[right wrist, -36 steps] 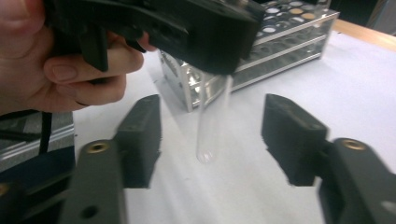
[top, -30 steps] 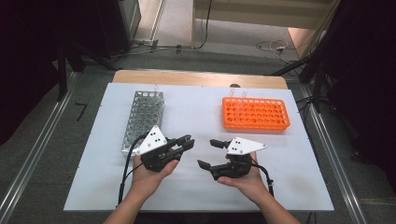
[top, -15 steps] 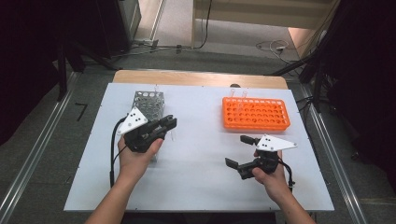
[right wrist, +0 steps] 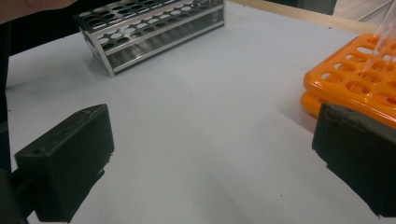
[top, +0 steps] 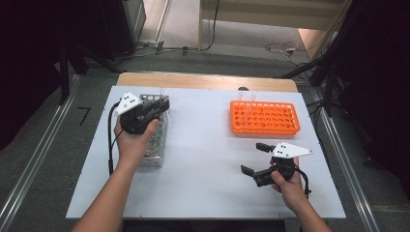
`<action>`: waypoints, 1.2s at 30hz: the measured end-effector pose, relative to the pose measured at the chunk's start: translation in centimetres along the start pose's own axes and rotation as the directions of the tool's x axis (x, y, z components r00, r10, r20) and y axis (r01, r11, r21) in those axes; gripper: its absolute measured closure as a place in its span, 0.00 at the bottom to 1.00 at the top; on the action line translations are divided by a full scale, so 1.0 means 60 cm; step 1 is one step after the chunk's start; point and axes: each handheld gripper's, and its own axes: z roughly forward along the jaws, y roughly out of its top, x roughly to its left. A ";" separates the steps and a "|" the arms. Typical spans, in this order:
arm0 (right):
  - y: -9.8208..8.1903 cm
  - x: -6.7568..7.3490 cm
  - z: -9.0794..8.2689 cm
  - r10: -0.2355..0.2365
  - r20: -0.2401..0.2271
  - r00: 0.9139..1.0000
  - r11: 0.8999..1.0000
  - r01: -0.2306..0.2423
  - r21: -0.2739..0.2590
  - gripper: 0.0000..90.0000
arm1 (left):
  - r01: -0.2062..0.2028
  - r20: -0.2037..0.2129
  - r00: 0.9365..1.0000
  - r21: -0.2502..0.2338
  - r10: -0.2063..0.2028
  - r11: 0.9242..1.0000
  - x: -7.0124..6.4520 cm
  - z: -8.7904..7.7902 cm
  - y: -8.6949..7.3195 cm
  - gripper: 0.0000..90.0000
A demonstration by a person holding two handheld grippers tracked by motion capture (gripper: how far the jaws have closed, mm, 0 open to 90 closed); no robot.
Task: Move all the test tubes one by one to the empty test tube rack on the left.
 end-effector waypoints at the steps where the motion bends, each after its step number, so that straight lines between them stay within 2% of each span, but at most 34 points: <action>1: 0.000 0.001 0.001 0.000 -0.004 1.000 1.000 0.000 0.002 0.00 | -0.001 -0.013 1.000 -0.002 0.001 1.000 0.004 0.005 0.002 0.85; 5: -0.002 0.000 0.002 0.005 -0.007 1.000 1.000 -0.005 0.001 0.00 | -0.005 -0.056 0.998 -0.014 0.004 1.000 0.020 0.023 0.008 0.85; 11: -0.005 -0.006 0.000 0.013 -0.003 1.000 1.000 -0.013 0.002 0.00 | -0.039 -0.093 0.995 -0.012 0.037 0.999 0.034 0.047 0.013 0.85; 18: -0.006 -0.009 0.000 0.019 -0.004 1.000 1.000 -0.019 -0.001 0.00 | -0.052 -0.154 0.987 -0.025 0.048 0.998 0.049 0.071 0.013 0.85; 23: -0.006 -0.010 -0.002 0.015 -0.007 1.000 1.000 -0.015 -0.005 0.00 | -0.050 -0.190 0.981 -0.016 0.046 0.999 0.066 0.084 0.004 0.85; 25: -0.006 -0.010 -0.002 0.017 -0.009 1.000 1.000 -0.017 -0.006 0.00 | -0.041 -0.190 0.981 -0.017 0.037 0.999 0.073 0.087 0.001 0.85; 27: -0.006 -0.011 -0.002 0.014 -0.010 1.000 1.000 -0.014 -0.007 0.00 | -0.053 -0.201 0.978 -0.016 0.049 0.998 0.076 0.090 -0.002 0.85; 31: -0.006 -0.011 -0.002 0.016 -0.013 1.000 1.000 -0.016 -0.007 0.00 | -0.032 -0.191 0.981 -0.031 0.025 0.999 0.083 0.094 -0.005 0.85; 36: -0.006 -0.012 -0.003 0.017 -0.014 1.000 1.000 -0.017 -0.009 0.00 | -0.026 -0.196 0.980 -0.009 0.024 1.000 0.086 0.104 -0.009 0.85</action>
